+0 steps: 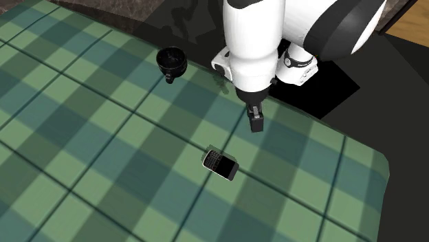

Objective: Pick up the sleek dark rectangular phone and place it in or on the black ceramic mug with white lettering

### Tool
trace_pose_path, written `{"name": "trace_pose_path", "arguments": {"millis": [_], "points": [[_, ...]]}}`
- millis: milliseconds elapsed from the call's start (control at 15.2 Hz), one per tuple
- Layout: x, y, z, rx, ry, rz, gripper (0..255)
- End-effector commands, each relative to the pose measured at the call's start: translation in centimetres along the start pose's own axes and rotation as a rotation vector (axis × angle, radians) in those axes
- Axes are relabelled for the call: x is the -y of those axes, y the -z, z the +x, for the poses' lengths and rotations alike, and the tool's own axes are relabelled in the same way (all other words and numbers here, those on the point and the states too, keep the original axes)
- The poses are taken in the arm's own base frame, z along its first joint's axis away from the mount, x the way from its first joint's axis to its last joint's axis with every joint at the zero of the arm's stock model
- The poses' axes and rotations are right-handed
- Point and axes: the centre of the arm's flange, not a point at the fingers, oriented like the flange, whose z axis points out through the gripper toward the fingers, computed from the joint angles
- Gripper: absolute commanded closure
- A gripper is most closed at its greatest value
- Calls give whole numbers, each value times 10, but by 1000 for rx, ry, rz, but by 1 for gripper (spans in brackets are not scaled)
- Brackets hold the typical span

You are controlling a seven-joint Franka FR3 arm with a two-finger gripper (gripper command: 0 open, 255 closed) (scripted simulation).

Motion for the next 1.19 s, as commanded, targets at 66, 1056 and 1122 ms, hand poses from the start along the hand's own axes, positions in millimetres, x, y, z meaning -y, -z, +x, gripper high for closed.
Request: {"name": "trace_pose_path", "arguments": {"millis": [66,1056,1122], "points": [[27,-19,26,6,-102,6,0],[98,-102,121,27,-425,22,0],[98,-108,120,27,-425,22,0]]}}
